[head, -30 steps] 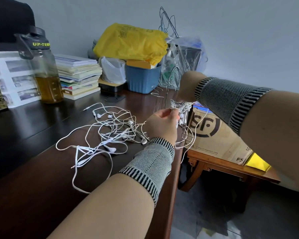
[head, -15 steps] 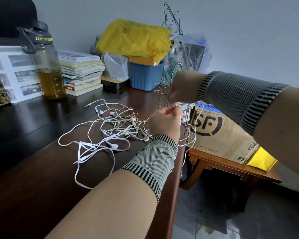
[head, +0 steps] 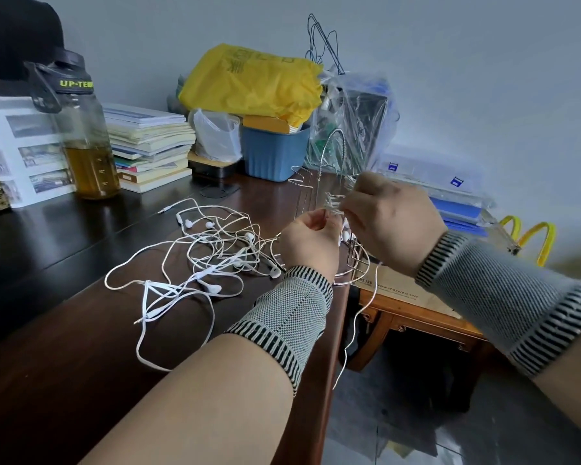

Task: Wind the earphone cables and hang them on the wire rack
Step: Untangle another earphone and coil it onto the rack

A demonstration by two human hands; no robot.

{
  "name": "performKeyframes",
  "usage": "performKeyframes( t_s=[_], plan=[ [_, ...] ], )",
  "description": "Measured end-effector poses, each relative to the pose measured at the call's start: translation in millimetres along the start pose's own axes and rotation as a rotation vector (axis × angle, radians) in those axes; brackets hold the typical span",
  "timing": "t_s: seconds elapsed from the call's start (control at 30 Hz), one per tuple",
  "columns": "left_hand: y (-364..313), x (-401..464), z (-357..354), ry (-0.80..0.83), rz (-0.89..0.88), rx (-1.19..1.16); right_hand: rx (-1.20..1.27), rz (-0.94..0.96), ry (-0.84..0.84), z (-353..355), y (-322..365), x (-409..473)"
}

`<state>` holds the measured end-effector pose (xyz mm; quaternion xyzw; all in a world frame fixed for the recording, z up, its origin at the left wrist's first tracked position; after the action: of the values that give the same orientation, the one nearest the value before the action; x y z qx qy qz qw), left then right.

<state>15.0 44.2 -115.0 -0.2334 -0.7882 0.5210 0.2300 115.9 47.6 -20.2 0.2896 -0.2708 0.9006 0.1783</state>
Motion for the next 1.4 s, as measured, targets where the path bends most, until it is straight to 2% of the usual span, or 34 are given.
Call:
performKeyframes(
  t_s=[0.1,0.17,0.23,0.37,0.5,0.53,0.6,0.77,1.03,1.13,1.23,1.3,1.4],
  plan=[
    [1.0,0.9,2.0,-0.005,-0.027,0.063,0.183,-0.215,0.002,-7.6,-10.9,-20.1],
    [-0.2,0.2,3.6,-0.026,-0.027,0.053,0.251,-0.365,0.122,-17.4,-17.1,-30.2],
    [-2.1,-1.2,5.2,-0.032,-0.019,0.034,0.3,-0.451,0.181,-24.4,-20.8,-38.9],
    [-8.5,-8.4,5.1,-0.006,-0.007,0.011,0.506,-0.591,0.19,-23.1,-30.6,-49.7],
    [-12.7,-15.6,8.6,-0.033,0.014,0.008,1.017,-0.789,0.184,-20.3,-28.2,-62.2],
    [-13.4,-17.3,9.8,-0.03,0.017,0.033,1.083,-0.82,0.182,-20.1,-28.4,-66.9],
    [-15.1,-22.0,11.6,-0.007,0.02,0.071,1.099,-0.831,0.187,-19.6,-29.0,-75.1],
    [-23.7,-37.8,13.2,0.053,0.002,0.228,1.212,-0.922,0.058,-13.6,-35.4,-85.1],
    [-43.7,-48.0,20.1,0.052,-0.049,0.455,1.272,-0.92,-0.037,-4.2,-26.9,-83.3],
    [-47.4,-46.5,18.9,0.049,-0.071,0.523,1.587,-1.015,-0.134,-6.0,-23.2,-80.5],
    [-49.4,-45.2,19.0,0.046,-0.089,0.598,1.906,-0.951,-0.152,-1.7,-15.5,-68.0],
    [-51.7,-45.8,18.4,0.066,-0.115,0.64,1.857,-0.896,-0.109,0.8,-12.9,-61.0],
    [-55.7,-47.3,18.9,0.108,-0.129,0.712,1.593,-0.855,-0.069,0.0,-14.4,-55.8]
  ],
)
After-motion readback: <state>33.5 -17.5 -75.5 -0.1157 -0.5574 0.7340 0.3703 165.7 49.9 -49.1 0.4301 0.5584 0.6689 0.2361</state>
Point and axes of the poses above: each hand's wrist, its own x-axis towards the middle knuckle, its own z-axis out of the back of the hand, y = z × x, the point moved 5 cm from there along x, towards the middle knuckle, and after that the axes turned 6 degrees about -x, right-handed, at the moved point
